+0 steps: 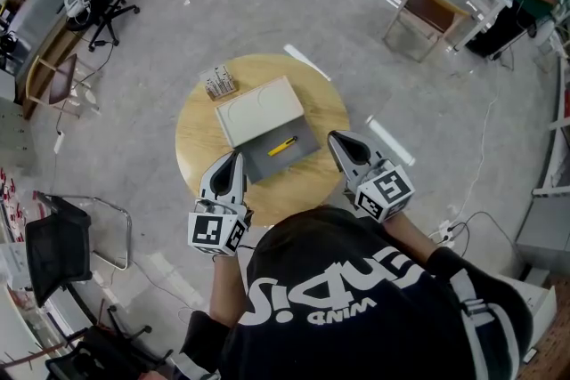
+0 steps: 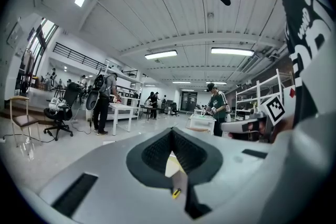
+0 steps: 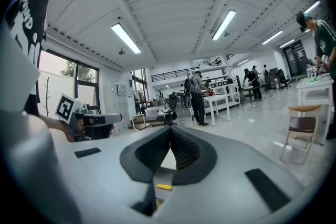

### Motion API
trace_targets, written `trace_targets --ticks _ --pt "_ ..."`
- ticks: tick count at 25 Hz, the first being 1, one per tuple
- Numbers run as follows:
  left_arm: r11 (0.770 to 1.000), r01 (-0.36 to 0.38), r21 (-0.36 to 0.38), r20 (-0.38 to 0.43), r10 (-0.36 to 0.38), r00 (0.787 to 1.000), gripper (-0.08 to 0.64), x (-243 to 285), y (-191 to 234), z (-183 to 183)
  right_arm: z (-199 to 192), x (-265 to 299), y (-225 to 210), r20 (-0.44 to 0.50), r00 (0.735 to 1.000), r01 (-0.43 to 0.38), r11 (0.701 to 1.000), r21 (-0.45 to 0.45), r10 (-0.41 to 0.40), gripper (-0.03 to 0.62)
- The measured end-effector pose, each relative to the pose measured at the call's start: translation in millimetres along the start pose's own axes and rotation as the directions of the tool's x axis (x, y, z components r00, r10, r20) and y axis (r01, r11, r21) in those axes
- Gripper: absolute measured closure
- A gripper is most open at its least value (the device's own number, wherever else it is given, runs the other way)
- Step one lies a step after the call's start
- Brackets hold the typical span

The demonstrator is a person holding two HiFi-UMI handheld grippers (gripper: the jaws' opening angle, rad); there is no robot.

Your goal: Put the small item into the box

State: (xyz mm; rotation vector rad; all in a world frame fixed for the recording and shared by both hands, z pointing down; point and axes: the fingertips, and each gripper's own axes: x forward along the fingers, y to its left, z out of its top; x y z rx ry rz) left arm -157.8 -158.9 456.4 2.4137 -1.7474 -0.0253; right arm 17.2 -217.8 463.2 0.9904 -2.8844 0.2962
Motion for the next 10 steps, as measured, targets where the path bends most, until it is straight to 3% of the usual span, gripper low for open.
trace_targets --ticks 10 --pt "1.000 0.003 0.003 -0.015 -0.002 1.000 0.549 4.6 0.5 -1.7 0.7 2.3 -4.2 -0.003 1.000 0.001 1.000 0.005 -0.001 0.589"
